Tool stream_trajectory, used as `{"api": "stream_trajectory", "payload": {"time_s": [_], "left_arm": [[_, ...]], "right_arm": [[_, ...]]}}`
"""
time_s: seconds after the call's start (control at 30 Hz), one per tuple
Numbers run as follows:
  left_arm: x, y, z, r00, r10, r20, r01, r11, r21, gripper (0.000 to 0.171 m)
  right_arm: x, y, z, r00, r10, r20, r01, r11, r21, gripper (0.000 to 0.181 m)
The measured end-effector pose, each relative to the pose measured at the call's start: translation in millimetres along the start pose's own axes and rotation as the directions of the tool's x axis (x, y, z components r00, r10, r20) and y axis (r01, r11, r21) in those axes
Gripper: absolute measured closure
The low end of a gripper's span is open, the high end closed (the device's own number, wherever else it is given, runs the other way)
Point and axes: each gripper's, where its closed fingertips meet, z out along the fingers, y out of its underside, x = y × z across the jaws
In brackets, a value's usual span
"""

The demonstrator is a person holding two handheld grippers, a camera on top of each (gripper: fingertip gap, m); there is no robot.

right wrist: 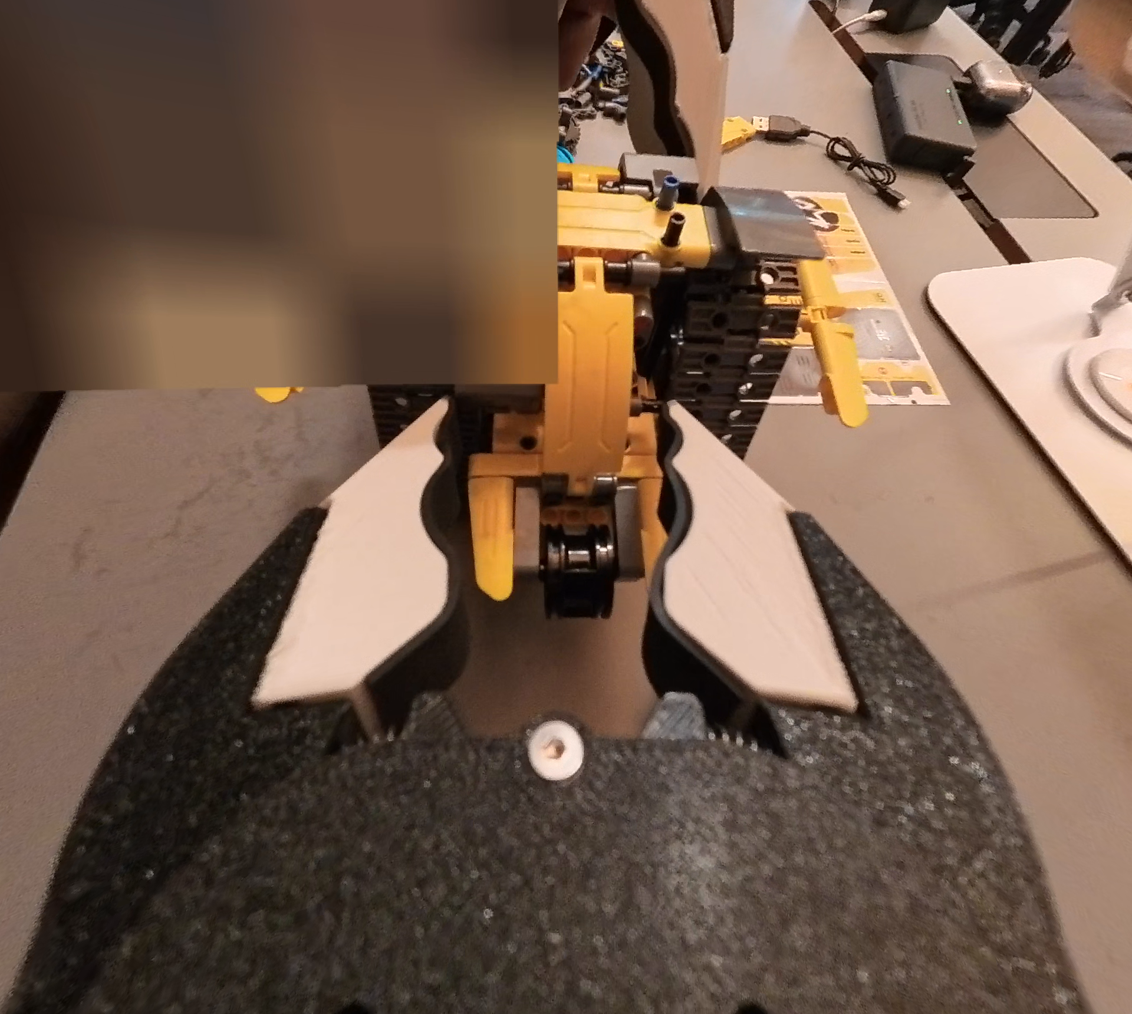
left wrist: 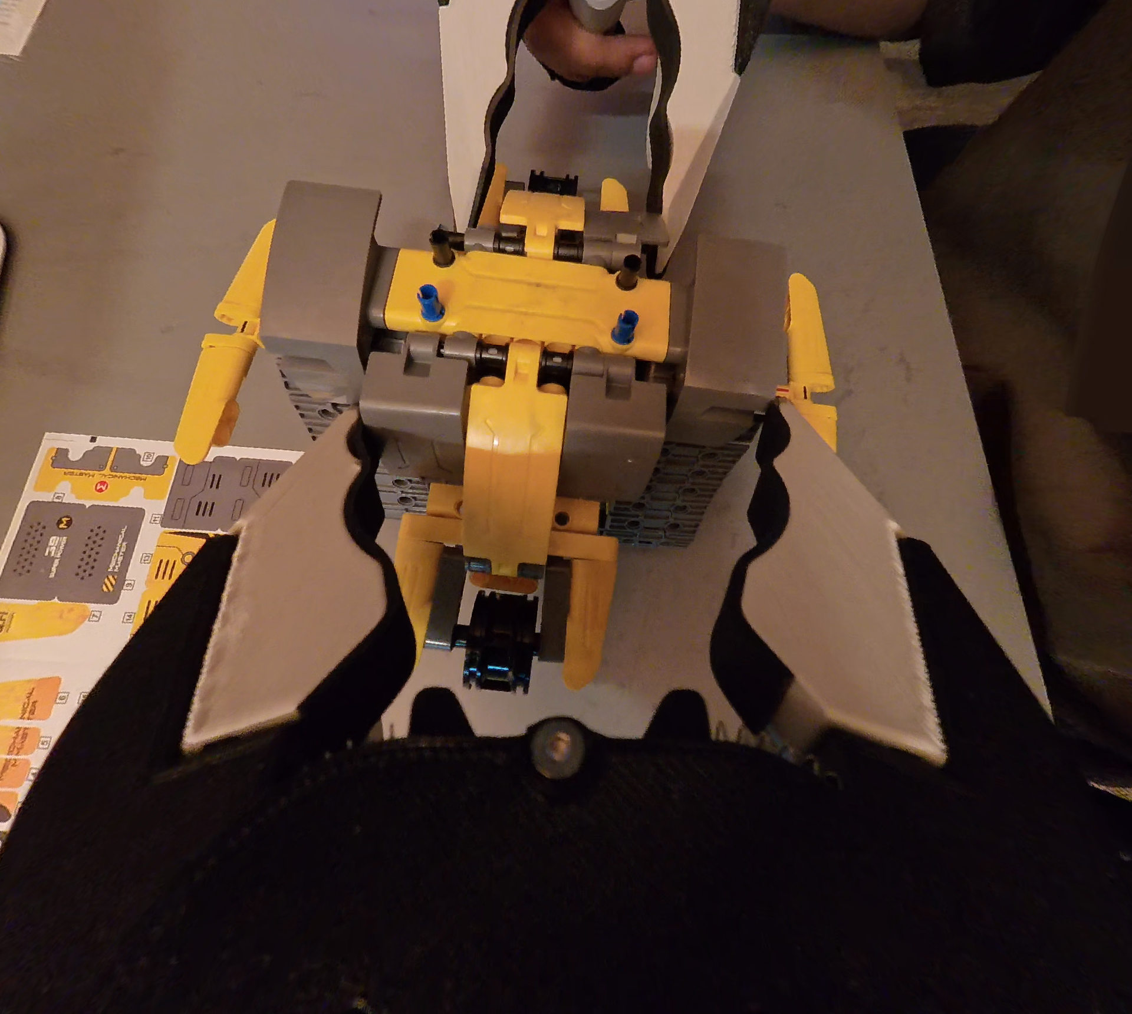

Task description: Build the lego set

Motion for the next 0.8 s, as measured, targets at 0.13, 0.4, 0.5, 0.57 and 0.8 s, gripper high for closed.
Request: {"api": "stream_trajectory", "payload": {"time_s": [0.13, 0.4, 0.5, 0.57, 0.8], "left_arm": [[-0.5, -0.4, 0.9, 1.0, 0.001, 0.001, -0.001, 1.0, 0.001, 0.05], [-2.1, 0.7, 0.8, 1.0, -0.005, 0.009, 0.005, 1.0, 0.0, 0.049], [-2.0, 0.3, 1.3, 1.0, -0.003, 0.01, 0.003, 1.0, 0.001, 0.05], [-2.1, 0.3, 1.4, 1.0, -0.003, 0.009, 0.003, 1.0, 0.002, 0.05], [-2.7, 0.4, 1.7, 1.0, -0.005, 0.008, 0.005, 1.0, 0.007, 0.049]], "right_arm": [[0.9, 0.4, -0.6, 1.0, -0.005, 0.001, 0.005, 1.0, 0.007, 0.119], [0.8, -0.5, -0.7, 0.999, -0.031, -0.014, 0.031, 1.0, 0.006, 0.127], [0.8, 0.1, -1.2, 0.999, -0.033, -0.014, 0.033, 0.999, -0.002, 0.127], [0.9, 0.1, -1.2, 0.999, -0.031, -0.012, 0.031, 1.0, 0.0, 0.127], [1.4, 0.6, -1.5, 0.998, -0.052, -0.025, 0.052, 0.999, -0.006, 0.13]]}}
